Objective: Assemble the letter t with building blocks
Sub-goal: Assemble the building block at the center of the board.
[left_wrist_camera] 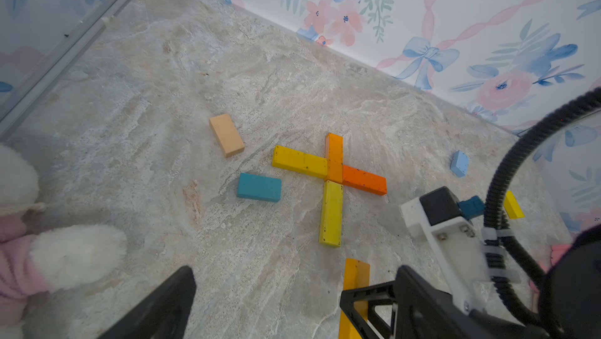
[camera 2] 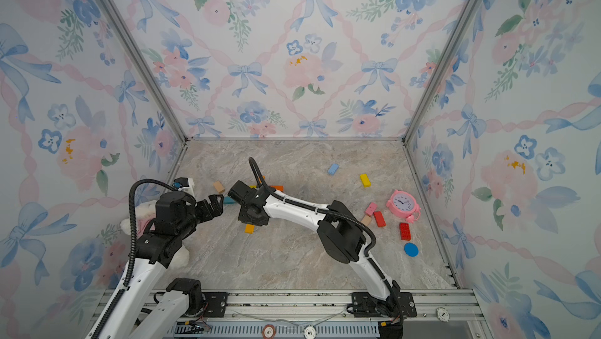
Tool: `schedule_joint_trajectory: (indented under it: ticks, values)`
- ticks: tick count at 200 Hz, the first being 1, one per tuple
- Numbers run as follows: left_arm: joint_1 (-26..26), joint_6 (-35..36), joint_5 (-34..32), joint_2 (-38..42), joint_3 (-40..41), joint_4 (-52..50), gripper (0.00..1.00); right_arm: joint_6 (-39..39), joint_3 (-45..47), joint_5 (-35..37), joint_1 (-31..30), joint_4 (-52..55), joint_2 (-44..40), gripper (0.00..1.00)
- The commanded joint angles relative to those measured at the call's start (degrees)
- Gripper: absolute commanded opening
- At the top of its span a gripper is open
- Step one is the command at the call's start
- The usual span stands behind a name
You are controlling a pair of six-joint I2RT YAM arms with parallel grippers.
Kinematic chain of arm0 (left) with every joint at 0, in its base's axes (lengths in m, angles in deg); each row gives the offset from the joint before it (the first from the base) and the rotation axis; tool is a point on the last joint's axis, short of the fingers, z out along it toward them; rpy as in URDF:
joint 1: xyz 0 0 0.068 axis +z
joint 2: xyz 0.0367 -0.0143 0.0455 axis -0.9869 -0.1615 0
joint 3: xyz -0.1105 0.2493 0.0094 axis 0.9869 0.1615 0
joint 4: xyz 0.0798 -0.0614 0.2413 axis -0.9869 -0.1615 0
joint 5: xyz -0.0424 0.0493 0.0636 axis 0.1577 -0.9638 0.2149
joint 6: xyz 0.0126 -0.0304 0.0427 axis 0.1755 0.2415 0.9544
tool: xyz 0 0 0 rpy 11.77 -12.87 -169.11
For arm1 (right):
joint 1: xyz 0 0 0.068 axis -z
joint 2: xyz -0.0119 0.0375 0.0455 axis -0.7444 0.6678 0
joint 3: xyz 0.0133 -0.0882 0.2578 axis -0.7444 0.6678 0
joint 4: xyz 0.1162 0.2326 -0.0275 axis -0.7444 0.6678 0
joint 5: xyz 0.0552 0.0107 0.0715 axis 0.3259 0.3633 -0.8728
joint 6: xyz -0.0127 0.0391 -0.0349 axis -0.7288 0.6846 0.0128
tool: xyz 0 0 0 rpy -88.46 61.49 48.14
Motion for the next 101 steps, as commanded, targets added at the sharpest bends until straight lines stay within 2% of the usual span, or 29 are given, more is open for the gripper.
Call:
schedule_joint_trajectory:
  ticks: [1, 101]
  values:
    - [0.40, -0.64, -0.32, 0.63, 0.11, -0.85, 0.98, 1.56, -2.32, 0.42, -0.05, 1.15, 1.89, 0.00]
    - [0.49, -0.83, -0.84, 0.91, 0.18, -1.00, 0.98, -2.30, -6.71, 3.08, 0.24, 6.43, 6.86, 0.00]
